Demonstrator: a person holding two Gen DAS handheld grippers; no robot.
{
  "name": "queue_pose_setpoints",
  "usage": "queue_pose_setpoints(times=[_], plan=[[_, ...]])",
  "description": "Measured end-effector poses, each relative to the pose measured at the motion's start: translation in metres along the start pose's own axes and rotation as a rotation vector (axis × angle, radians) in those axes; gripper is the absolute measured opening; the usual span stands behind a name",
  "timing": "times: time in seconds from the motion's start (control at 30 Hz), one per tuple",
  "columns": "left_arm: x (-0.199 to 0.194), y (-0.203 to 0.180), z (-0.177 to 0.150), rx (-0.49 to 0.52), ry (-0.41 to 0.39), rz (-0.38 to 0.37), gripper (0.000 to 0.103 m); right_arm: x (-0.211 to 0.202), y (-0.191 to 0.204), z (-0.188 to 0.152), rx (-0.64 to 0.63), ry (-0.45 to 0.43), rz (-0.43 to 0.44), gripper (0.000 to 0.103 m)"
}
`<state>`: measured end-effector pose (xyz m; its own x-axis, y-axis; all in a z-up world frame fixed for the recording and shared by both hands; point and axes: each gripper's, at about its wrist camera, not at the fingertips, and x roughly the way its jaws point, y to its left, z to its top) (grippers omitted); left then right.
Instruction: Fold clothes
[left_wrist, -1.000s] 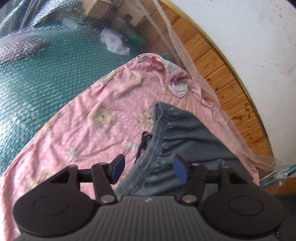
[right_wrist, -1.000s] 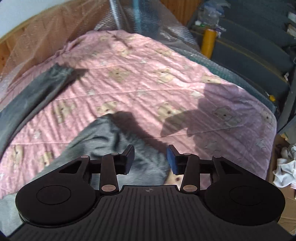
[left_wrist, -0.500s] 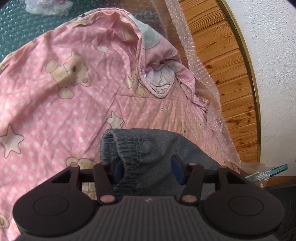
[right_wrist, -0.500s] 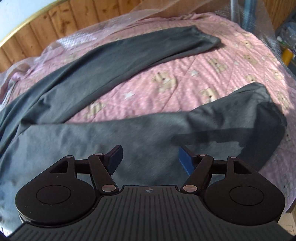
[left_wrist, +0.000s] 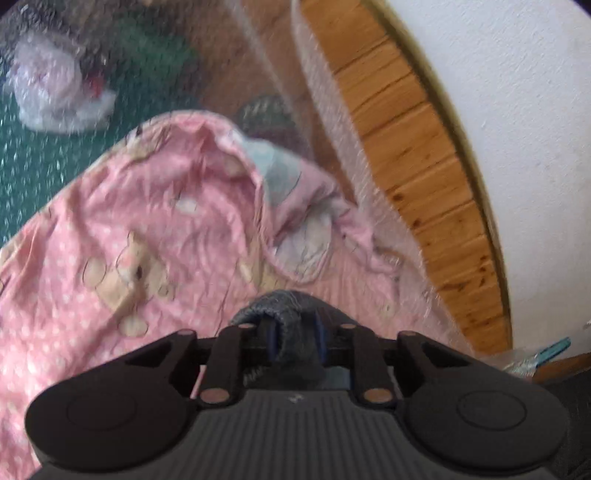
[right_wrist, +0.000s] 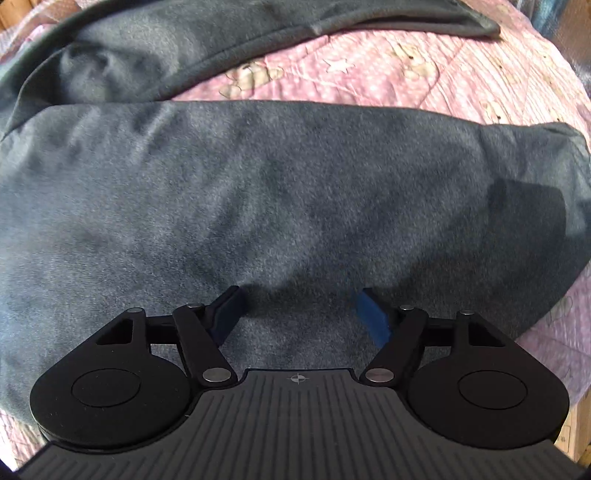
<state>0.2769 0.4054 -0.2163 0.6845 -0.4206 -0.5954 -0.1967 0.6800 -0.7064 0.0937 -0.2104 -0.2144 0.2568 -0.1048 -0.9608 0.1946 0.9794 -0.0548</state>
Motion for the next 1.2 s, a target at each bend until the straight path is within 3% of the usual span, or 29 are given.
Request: queue_pose_setpoints(times=[0.07, 0.2, 0.33, 0.43, 0.57, 0.6, 0.67, 0.77, 0.83, 0.9, 0.97, 1.07, 1.17, 1.2], plan=[[-0.005, 0.006, -0.013, 0.020, 0.046, 0.029, 0.027, -0.001, 0.000, -0.002, -0.006, 0.005, -0.004, 0.076], [-0.064, 0.013, -0.054, 0.032, 0.054, -0.006, 0.042, -0.003, -0.002, -0.005, -0.015, 0.015, -0.005, 0.081], [-0.120, 0.018, -0.115, 0.070, 0.150, 0.036, 0.052, 0.001, -0.013, -0.011, 0.053, 0.012, 0.011, 0.091], [-0.134, 0.027, -0.156, 0.054, 0.256, 0.067, 0.053, -0.001, -0.014, -0.014, 0.066, 0.009, 0.018, 0.092], [-0.131, 0.026, -0.184, 0.001, 0.246, 0.085, 0.052, -0.008, -0.015, -0.014, 0.063, -0.012, 0.015, 0.087], [-0.129, 0.021, -0.188, 0.011, 0.224, 0.119, 0.033, -0.009, -0.015, -0.014, 0.066, -0.014, 0.015, 0.087], [-0.129, -0.003, -0.192, 0.108, 0.174, 0.137, 0.008, -0.011, -0.015, -0.016, 0.065, -0.010, 0.016, 0.085], [-0.142, -0.060, -0.205, 0.371, 0.115, 0.138, 0.010, -0.015, -0.015, -0.022, 0.049, -0.015, 0.018, 0.085], [-0.143, -0.077, -0.216, 0.443, 0.121, 0.145, 0.027, -0.017, -0.016, -0.026, 0.049, -0.019, 0.027, 0.086], [-0.139, -0.065, -0.222, 0.382, 0.124, 0.180, 0.040, -0.018, -0.019, -0.027, 0.048, -0.024, 0.038, 0.086], [-0.136, -0.039, -0.227, 0.253, 0.128, 0.221, 0.041, -0.019, -0.021, -0.029, 0.036, -0.031, 0.049, 0.087], [-0.152, -0.006, -0.227, 0.017, 0.072, 0.241, 0.043, -0.026, -0.024, -0.036, -0.002, -0.041, 0.058, 0.083], [-0.162, 0.022, -0.227, -0.203, 0.038, 0.200, 0.045, -0.043, -0.034, -0.047, -0.009, -0.120, 0.056, 0.081], [-0.159, 0.023, -0.227, -0.227, 0.039, 0.200, 0.048, -0.048, -0.038, -0.053, 0.000, -0.142, 0.062, 0.081]])
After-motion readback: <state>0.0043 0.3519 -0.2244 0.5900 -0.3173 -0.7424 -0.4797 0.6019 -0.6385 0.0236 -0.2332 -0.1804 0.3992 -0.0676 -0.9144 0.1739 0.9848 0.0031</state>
